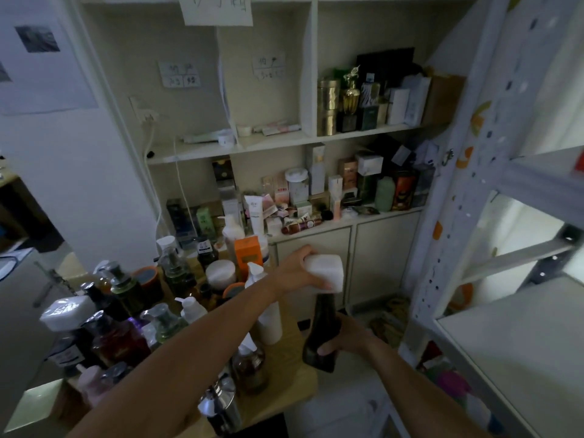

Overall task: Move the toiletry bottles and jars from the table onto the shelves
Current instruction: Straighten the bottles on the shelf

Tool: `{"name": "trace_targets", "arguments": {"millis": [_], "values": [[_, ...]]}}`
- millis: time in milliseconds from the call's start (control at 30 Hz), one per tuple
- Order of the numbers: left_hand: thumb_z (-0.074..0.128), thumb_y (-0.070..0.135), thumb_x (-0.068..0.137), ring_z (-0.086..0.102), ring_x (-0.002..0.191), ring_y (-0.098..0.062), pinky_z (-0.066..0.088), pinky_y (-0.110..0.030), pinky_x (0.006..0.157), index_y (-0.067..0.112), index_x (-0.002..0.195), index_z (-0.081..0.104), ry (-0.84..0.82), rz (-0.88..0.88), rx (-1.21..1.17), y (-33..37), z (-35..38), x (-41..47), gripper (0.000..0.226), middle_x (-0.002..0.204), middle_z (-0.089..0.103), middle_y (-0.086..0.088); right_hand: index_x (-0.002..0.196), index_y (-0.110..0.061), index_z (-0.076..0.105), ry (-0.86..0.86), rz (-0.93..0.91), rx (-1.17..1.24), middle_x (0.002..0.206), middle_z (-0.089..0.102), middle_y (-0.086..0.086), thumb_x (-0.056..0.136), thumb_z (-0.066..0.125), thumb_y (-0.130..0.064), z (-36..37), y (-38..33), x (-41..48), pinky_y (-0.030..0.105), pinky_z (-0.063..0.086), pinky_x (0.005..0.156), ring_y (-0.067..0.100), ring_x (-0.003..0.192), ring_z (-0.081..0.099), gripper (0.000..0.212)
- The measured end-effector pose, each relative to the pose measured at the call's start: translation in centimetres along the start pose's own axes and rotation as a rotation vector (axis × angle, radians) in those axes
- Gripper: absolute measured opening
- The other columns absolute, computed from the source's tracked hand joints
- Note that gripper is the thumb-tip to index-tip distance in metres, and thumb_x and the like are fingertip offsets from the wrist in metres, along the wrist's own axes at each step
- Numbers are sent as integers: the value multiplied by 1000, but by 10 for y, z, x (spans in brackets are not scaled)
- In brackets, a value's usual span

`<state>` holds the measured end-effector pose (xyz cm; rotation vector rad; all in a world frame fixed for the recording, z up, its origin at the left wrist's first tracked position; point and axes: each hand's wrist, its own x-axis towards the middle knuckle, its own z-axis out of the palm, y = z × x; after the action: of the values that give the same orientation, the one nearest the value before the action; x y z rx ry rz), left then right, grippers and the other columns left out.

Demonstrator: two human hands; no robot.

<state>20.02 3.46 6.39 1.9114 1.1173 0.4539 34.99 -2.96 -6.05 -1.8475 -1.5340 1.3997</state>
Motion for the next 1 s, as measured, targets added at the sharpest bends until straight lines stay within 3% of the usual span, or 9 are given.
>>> {"name": "trace_targets", "arguments": {"millis": [100,233,300,367,467,600,700,800,1000], "values": [[75,7,77,47,113,-16,50,-26,87,18,139,33,-114,28,-187,16,5,2,76,129,44,-3,110,-17,61,99,0,50,108,63,-3,59,88,-19,-23,-4,-20,26,53,82,16,105,59,58],[73,12,81,38,122,-13,41,-21,98,18,143,29,-398,2,35,18,30,7,77,138,38,3,107,-19,62,228,6,238,101,63,-9,63,84,-3,-48,7,-47,16,52,70,12,98,59,52],[71,5,82,37,116,-6,40,-1,86,18,140,32,-554,43,139,16,54,8,71,132,40,12,104,-16,67,301,21,245,102,67,-6,60,87,-7,-60,16,-63,24,54,79,14,99,62,49],[73,0,78,38,112,-4,36,4,76,12,139,37,-646,117,222,13,83,13,71,136,43,6,100,-16,69,341,24,253,103,68,-2,59,86,-6,-72,25,-82,29,52,88,15,100,64,46],[80,5,72,41,118,-9,35,-7,83,7,138,39,-637,222,260,16,130,28,78,132,47,-1,102,-8,66,425,46,262,97,67,2,61,82,5,-87,41,-115,30,53,88,15,93,65,46],[80,0,69,49,121,-25,44,-27,95,2,137,36,-624,328,215,41,185,38,81,132,49,-16,102,-9,64,588,112,281,96,64,4,59,79,13,-103,67,-159,20,51,73,13,85,62,50],[84,12,65,52,120,-30,47,-40,98,5,137,37,-637,386,230,59,216,37,86,132,51,-13,105,-9,64,760,179,313,105,66,8,56,82,10,-106,87,-183,31,52,82,23,99,63,55],[82,27,59,56,115,-30,48,-40,94,4,134,40,-612,461,223,70,248,32,89,127,55,-14,116,2,58,916,250,305,103,59,6,69,75,10,-104,103,-198,23,41,80,18,99,53,51],[76,17,77,55,111,-28,47,-32,93,6,124,50,-547,508,199,79,298,36,55,120,53,-13,129,-4,49,1057,390,172,126,58,13,80,72,-13,-100,129,-209,27,37,94,27,119,52,54]]}}
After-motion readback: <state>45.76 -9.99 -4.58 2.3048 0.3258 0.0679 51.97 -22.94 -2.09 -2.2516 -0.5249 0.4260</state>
